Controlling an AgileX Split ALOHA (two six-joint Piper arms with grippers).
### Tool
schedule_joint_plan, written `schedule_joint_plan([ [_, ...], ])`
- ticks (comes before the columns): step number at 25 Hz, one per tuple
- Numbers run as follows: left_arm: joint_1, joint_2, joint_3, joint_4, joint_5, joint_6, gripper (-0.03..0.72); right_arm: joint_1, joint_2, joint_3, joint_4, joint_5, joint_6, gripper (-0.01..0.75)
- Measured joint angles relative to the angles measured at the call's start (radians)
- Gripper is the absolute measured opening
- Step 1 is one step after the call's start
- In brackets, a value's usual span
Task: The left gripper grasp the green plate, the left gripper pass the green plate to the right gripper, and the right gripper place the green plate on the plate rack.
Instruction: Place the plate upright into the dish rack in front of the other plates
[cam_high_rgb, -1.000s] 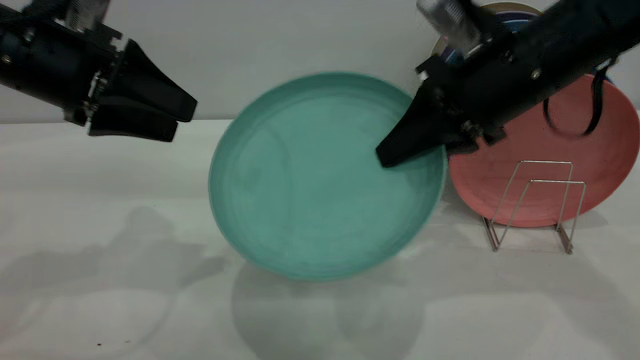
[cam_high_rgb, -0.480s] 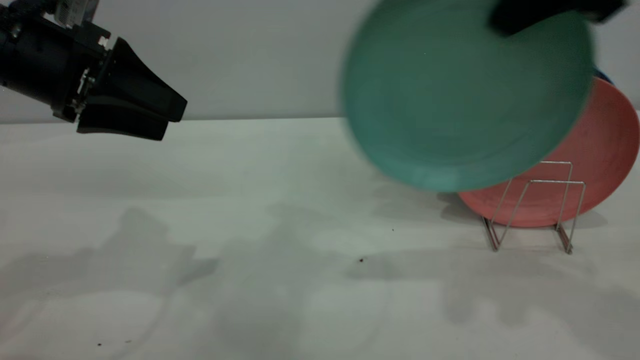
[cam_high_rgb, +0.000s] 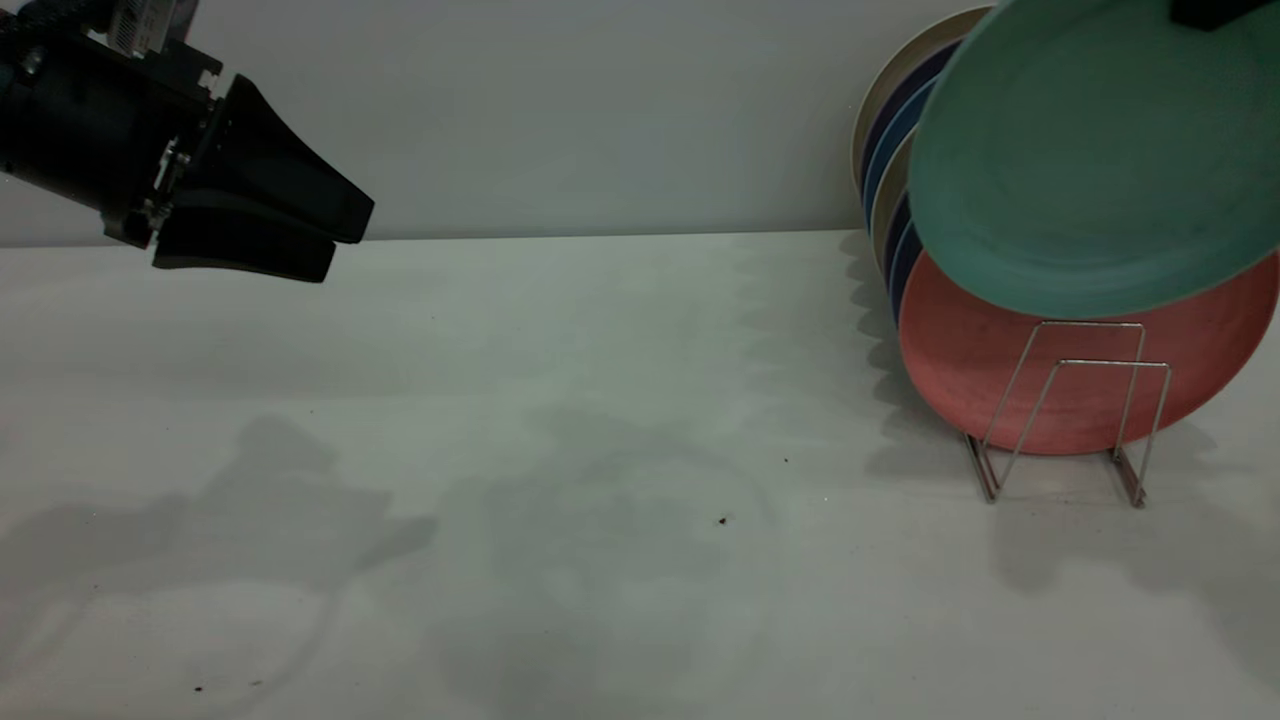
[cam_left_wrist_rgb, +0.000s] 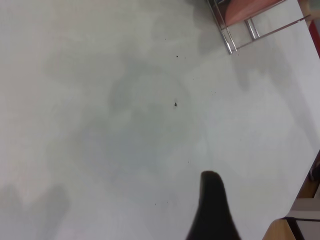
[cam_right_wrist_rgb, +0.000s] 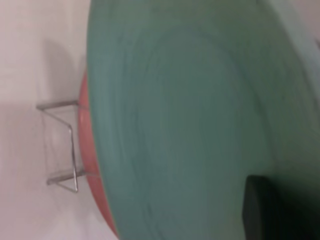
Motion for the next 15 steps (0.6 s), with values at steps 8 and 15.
schedule_joint_plan([
  [8,0.0,0.0,0.0,0.0,0.0,-0.001,0.57,-0.029,0.049,0.0,0.051,-0.022,-0.009,0.102],
  [15,0.0,0.0,0.0,0.0,0.0,-0.001,0.569,-0.03,0.078,0.0,0.051,-0.024,-0.009,0.102],
])
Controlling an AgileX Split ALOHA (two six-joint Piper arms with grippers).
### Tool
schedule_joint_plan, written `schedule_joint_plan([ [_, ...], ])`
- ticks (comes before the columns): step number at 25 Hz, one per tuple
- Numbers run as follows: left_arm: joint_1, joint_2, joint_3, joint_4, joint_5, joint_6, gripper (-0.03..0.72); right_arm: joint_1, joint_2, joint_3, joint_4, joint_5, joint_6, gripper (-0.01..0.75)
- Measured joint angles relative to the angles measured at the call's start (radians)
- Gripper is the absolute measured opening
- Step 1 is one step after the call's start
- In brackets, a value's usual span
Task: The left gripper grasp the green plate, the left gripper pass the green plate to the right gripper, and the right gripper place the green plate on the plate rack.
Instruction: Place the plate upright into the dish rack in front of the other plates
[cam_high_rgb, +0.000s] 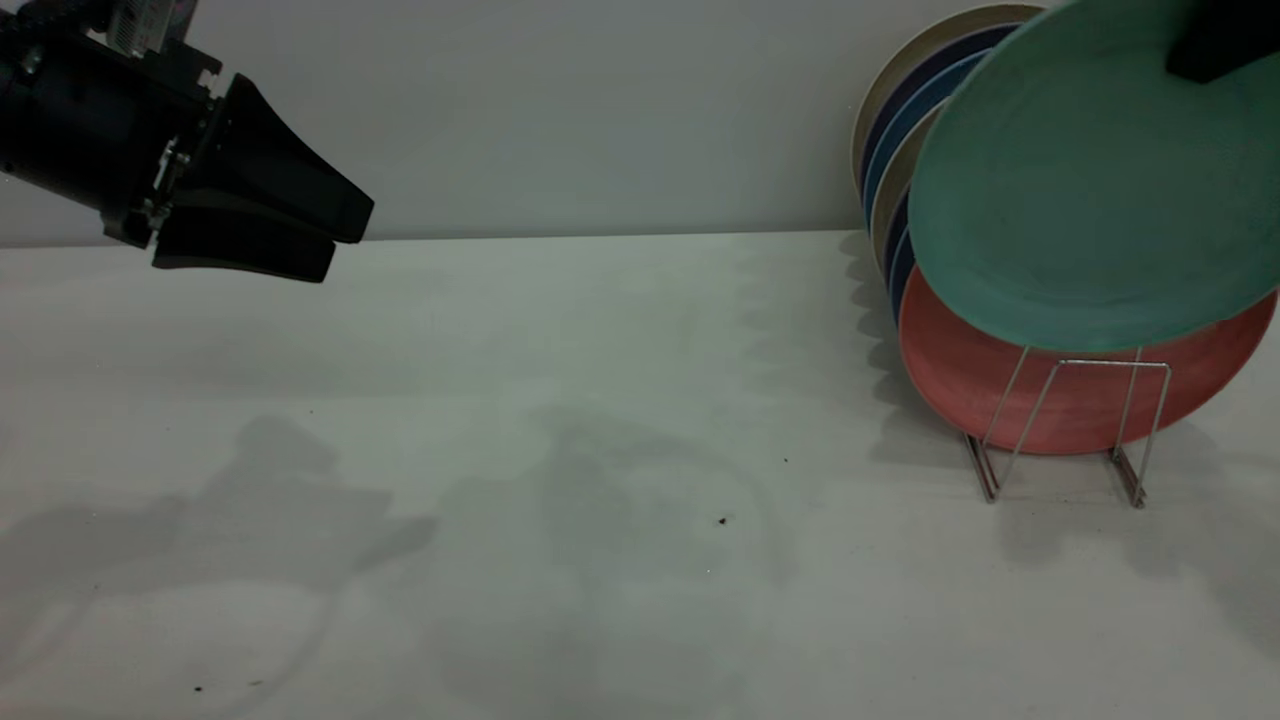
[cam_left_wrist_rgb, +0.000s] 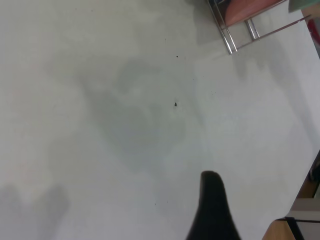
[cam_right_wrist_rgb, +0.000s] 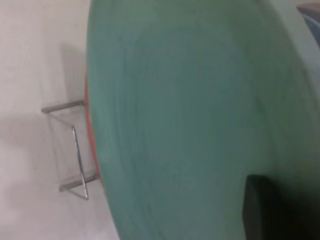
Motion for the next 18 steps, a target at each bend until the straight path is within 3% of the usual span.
schedule_joint_plan([
  [18,0.0,0.0,0.0,0.0,0.0,0.0,0.568,0.0,0.058,0.0,0.066,0.007,0.003,0.13],
])
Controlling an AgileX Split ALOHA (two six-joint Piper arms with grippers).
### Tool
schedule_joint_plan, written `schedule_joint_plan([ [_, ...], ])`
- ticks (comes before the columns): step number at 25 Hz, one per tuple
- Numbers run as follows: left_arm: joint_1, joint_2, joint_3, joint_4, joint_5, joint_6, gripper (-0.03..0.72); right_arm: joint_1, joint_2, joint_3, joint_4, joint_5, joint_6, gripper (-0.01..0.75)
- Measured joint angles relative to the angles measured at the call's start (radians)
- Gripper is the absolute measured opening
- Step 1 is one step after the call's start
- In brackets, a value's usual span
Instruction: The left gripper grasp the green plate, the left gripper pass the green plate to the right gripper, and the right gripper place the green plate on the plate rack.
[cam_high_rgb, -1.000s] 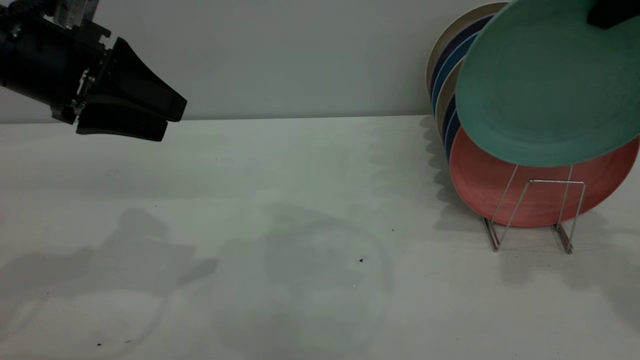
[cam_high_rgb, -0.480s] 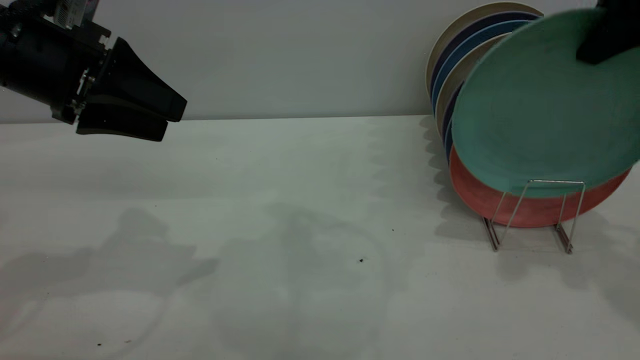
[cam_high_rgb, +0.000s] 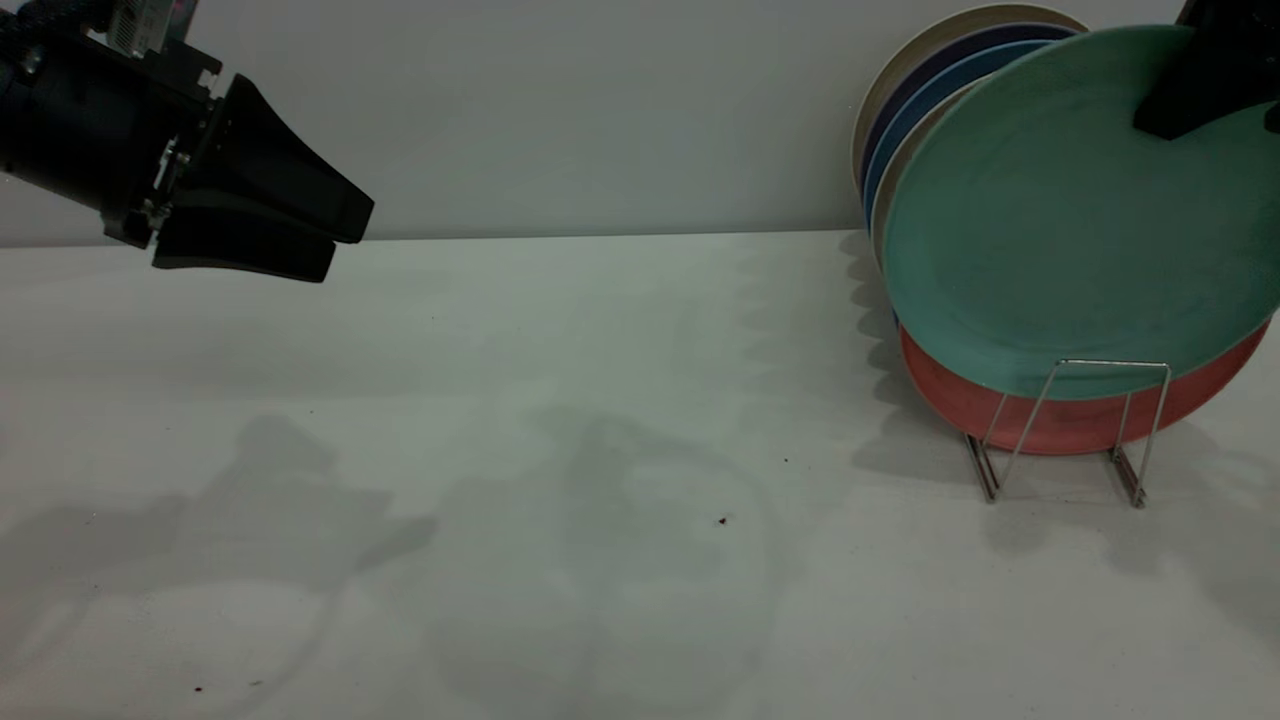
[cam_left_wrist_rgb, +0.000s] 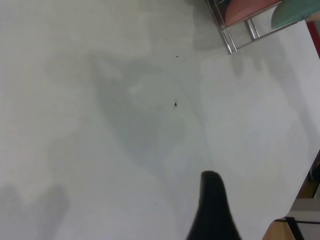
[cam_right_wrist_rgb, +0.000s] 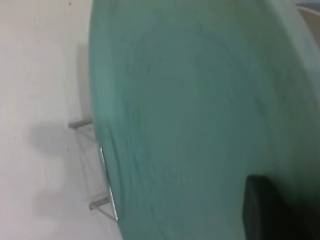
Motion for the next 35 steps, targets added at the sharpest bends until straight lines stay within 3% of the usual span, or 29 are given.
schedule_joint_plan([
  [8,0.0,0.0,0.0,0.0,0.006,0.0,0.568,0.0,0.0,0.0,0.007,0.019,0.022,0.322],
  [16,0.0,-0.007,0.0,0.0,0.045,-0.002,0.568,0.0,-0.095,0.0,0.064,0.216,0.076,0.348],
  [21,0.0,-0.105,0.0,0.011,0.088,-0.082,0.568,0.0,-0.275,0.0,0.18,0.393,0.384,0.348],
  [26,0.0,-0.338,0.0,0.091,0.141,-0.211,0.568,0.0,-0.502,0.0,0.126,0.539,0.765,0.348],
  [31,0.0,-0.617,0.001,0.313,0.175,-0.391,0.568,0.0,-0.681,0.0,-0.041,0.718,1.064,0.348],
  [35,0.0,-0.797,0.002,0.527,0.19,-0.591,0.568,0.0,-0.8,0.033,-0.172,0.727,1.241,0.348],
])
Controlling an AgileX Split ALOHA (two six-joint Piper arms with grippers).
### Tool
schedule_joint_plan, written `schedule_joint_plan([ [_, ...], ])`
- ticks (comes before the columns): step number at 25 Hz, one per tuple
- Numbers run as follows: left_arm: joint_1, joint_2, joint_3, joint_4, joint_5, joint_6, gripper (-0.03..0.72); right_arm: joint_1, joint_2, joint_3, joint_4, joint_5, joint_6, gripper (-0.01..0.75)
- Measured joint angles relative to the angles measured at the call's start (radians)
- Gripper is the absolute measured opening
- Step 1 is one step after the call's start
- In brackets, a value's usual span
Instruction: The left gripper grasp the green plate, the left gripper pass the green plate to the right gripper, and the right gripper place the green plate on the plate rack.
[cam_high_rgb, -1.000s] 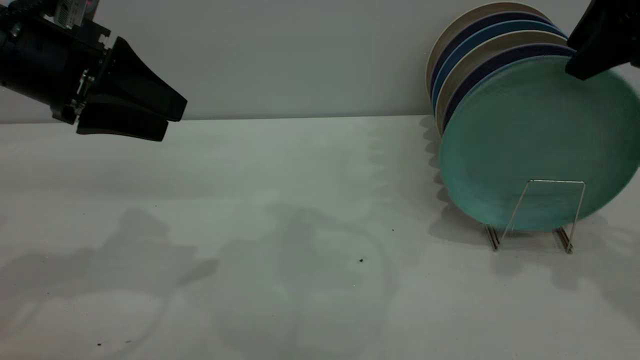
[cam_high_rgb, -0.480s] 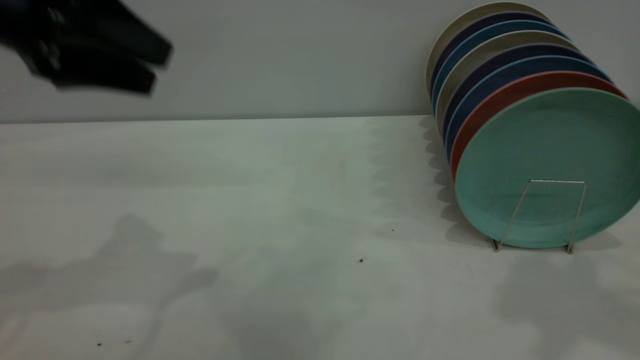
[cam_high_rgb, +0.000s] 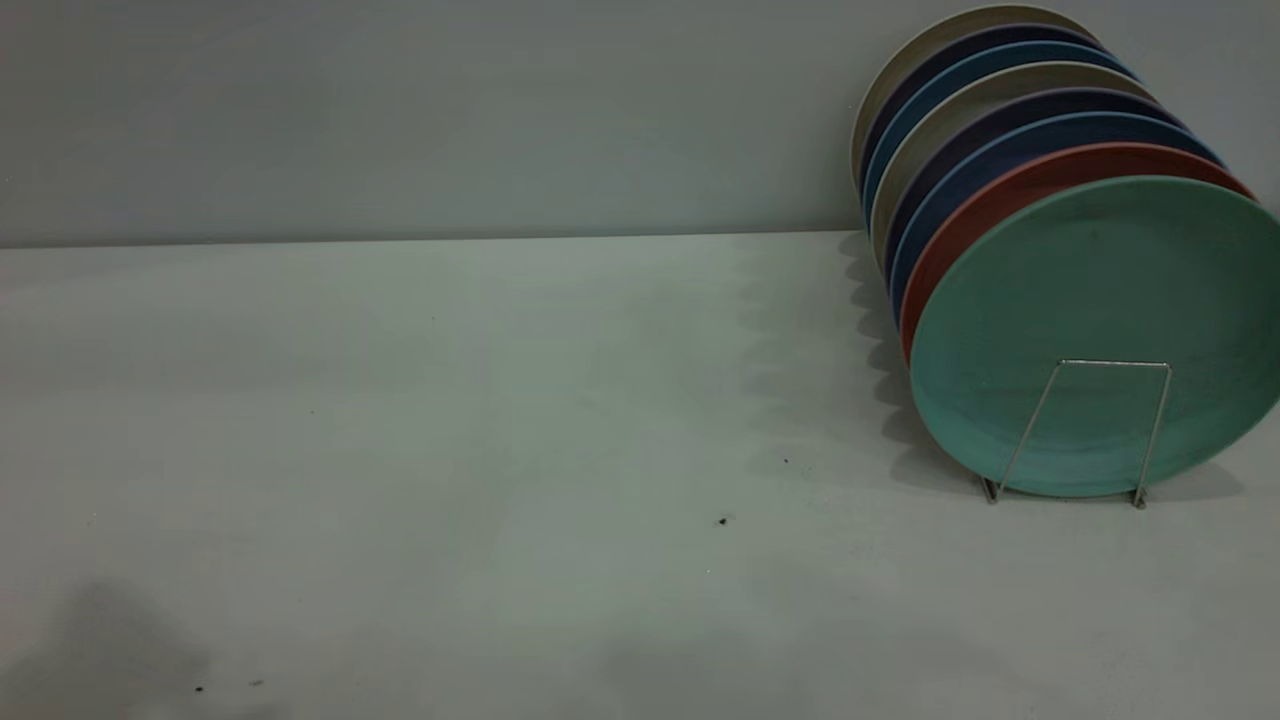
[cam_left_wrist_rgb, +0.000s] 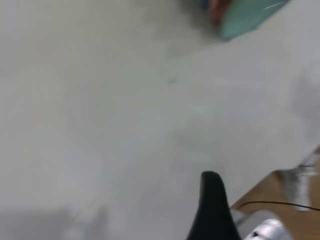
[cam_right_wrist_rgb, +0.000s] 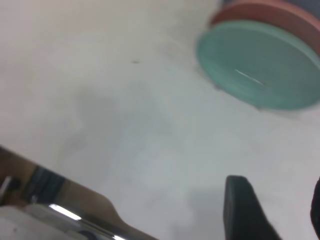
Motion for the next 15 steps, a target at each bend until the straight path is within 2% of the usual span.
schedule_joint_plan([
  [5,0.0,-0.147,0.0,0.258,0.06,-0.242,0.568,0.0,-0.132,0.176,-0.128,0.0,0.141,0.348],
  [11,0.0,-0.245,0.049,0.554,0.074,-0.441,0.568,0.0,-0.242,0.494,-0.239,-0.02,0.246,0.352],
  [15,0.0,-0.284,0.144,0.609,0.074,-0.512,0.568,0.0,-0.303,0.639,-0.248,-0.088,0.269,0.352],
])
